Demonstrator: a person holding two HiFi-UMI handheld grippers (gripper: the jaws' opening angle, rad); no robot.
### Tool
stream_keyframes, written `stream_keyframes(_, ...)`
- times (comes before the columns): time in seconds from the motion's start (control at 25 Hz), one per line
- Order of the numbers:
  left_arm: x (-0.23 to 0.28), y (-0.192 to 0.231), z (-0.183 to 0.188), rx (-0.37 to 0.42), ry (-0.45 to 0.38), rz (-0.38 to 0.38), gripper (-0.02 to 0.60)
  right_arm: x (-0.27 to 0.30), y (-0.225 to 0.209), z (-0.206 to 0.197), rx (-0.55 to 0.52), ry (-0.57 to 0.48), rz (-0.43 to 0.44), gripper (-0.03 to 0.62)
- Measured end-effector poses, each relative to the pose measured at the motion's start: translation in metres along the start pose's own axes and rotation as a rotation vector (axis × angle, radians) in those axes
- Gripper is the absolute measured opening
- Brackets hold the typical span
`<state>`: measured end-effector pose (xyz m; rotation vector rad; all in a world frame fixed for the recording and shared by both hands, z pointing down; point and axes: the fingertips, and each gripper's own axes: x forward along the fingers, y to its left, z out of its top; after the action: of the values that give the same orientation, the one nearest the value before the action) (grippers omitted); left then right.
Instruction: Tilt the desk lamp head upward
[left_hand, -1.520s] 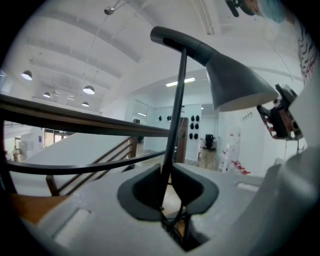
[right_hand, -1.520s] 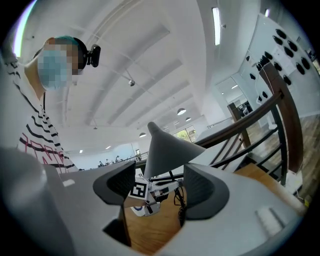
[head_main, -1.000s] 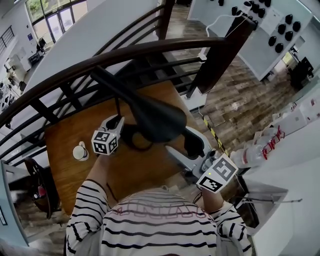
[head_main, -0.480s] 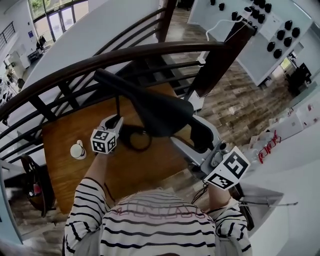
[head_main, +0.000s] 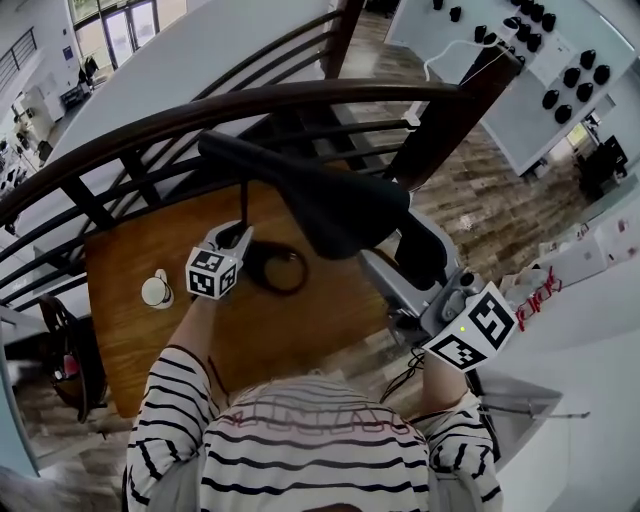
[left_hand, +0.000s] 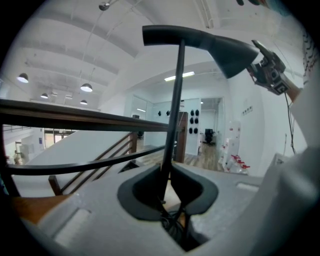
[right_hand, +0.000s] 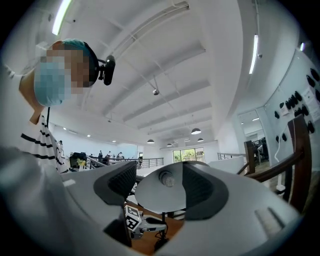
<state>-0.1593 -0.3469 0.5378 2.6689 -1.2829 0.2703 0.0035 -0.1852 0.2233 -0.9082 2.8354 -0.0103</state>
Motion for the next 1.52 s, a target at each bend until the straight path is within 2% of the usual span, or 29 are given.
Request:
stream_keyframes(0.52,0.001,0.004,-0.003,0.018,0.017,-0.009,0.052,0.025,-0.006,0.031,-0.084,-0.026,0.027,0.276)
stream_keyframes(0.92,0.006,0.008,-0.002,0.009,0.016,-0.005,0.049,0.042,-0.011,0.041,-0.081,-0.051,0.06,0.279)
stream_keyframes(1.24,0.008,0.002,-0.002,0.023,0.024,-0.011,0.049,0.03,-0.028,0.04,-0.051,-0.1,-0.013,0.281)
stream_keyframes(1.52,0.005,0.005,-0.009,0.018,0.032,-0.004,0.051,0.027,-0.021,0.033,-0.046,-0.148,0.001,0.278)
